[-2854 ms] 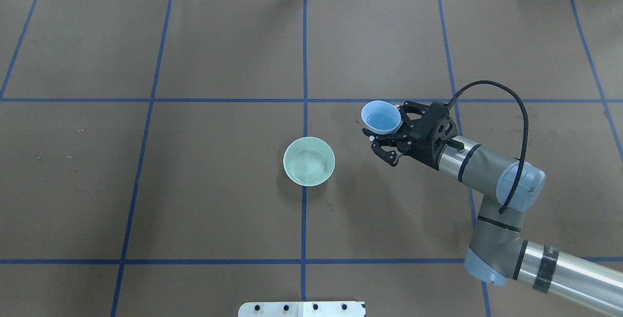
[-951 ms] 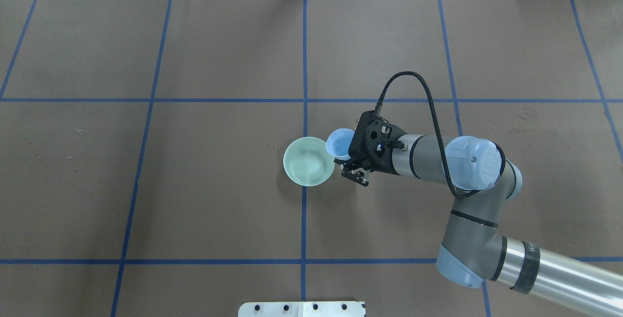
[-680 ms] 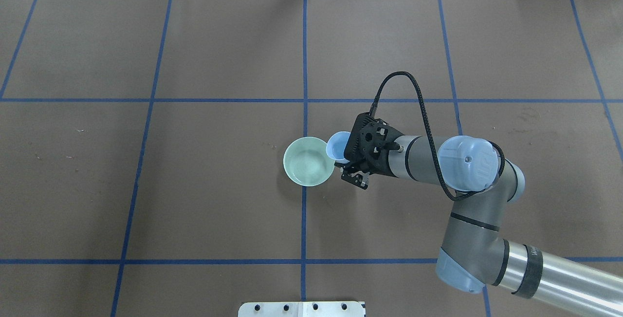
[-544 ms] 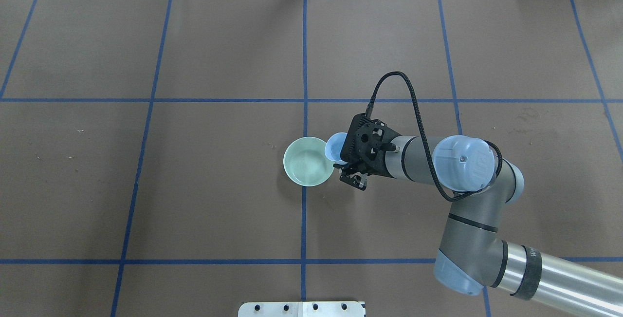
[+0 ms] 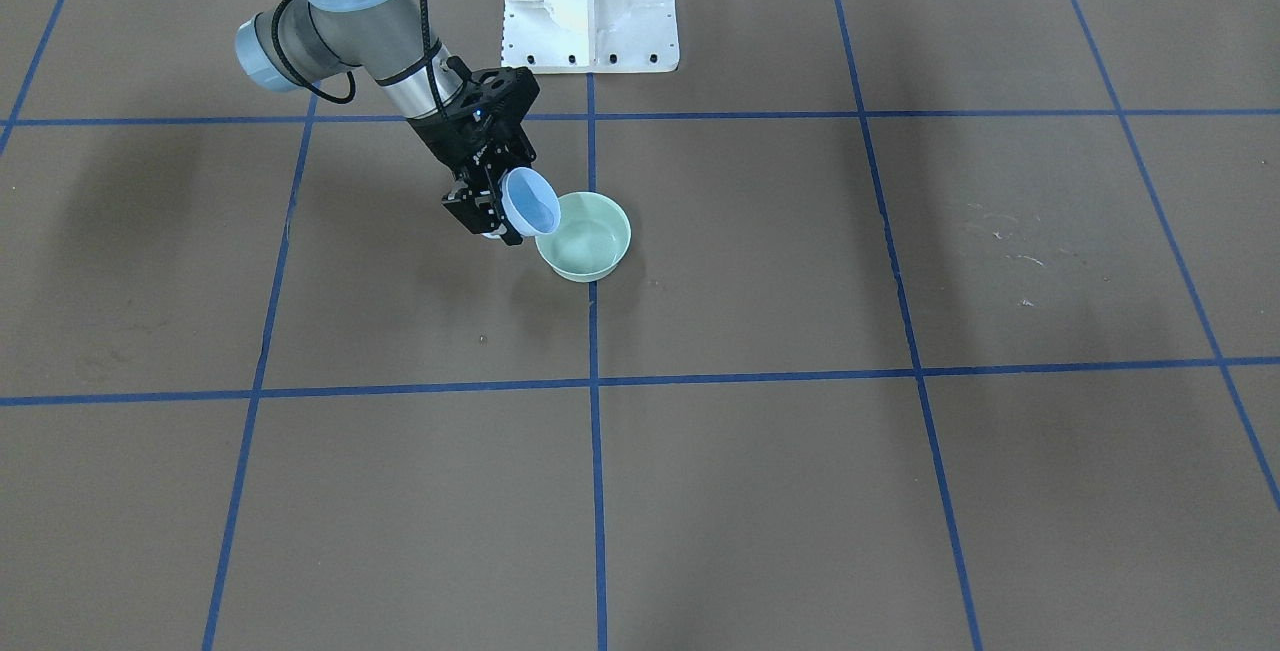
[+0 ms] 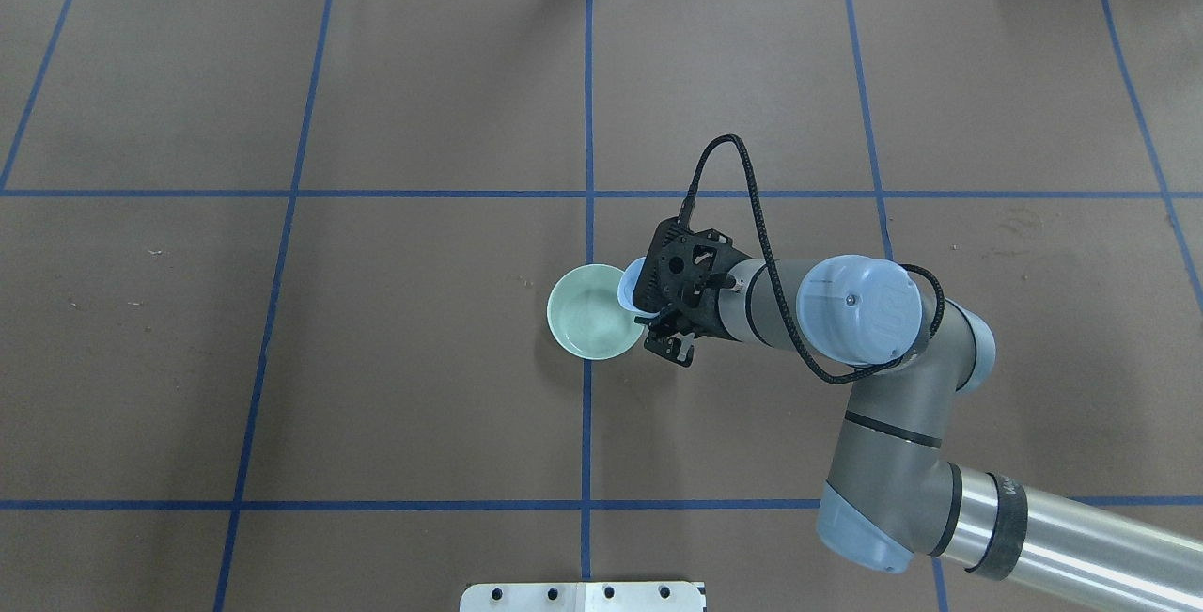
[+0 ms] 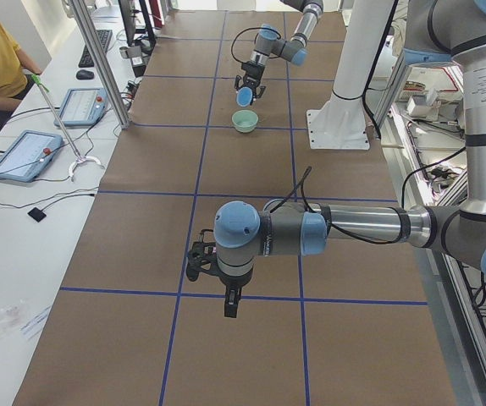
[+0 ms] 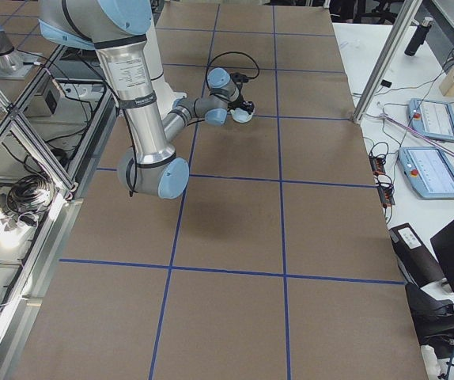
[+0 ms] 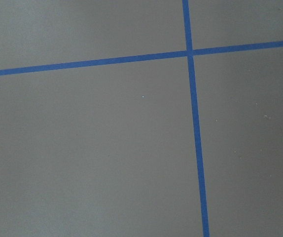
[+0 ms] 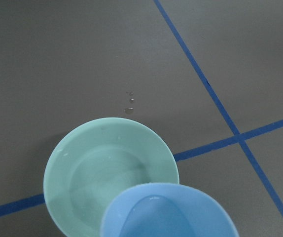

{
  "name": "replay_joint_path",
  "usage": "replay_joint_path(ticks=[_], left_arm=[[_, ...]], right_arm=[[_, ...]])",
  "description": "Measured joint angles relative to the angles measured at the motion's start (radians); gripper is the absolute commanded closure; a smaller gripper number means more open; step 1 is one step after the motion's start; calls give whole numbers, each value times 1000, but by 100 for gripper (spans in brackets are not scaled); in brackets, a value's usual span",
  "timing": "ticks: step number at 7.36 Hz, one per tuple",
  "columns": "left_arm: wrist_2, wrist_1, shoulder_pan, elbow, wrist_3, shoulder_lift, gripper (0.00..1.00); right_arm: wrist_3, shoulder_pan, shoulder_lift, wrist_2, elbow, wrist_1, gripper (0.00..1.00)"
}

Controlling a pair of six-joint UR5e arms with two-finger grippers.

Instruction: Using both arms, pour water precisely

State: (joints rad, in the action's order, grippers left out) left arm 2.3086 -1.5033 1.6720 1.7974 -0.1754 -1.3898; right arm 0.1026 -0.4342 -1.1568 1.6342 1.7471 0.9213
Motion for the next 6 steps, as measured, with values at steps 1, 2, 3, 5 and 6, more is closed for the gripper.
replay_joint_path(ticks=[1,2,3,5,6], left_arm=[[0,0,0,-1,0,0,0],[0,0,0,-3,0,0,0],[0,0,0,-7,1,0,0],[0,0,0,-16,1,-1,0],[0,-1,1,-20,1,-1,0]], right_arm=[[-5,1,8,-1,0,21,100],[-14,3,18,-2,0,48,100],[-20,4,25,-3,0,73,100],[-25,6,28,-3,1,112,100],[-30,6,29,-4,0,125,100]])
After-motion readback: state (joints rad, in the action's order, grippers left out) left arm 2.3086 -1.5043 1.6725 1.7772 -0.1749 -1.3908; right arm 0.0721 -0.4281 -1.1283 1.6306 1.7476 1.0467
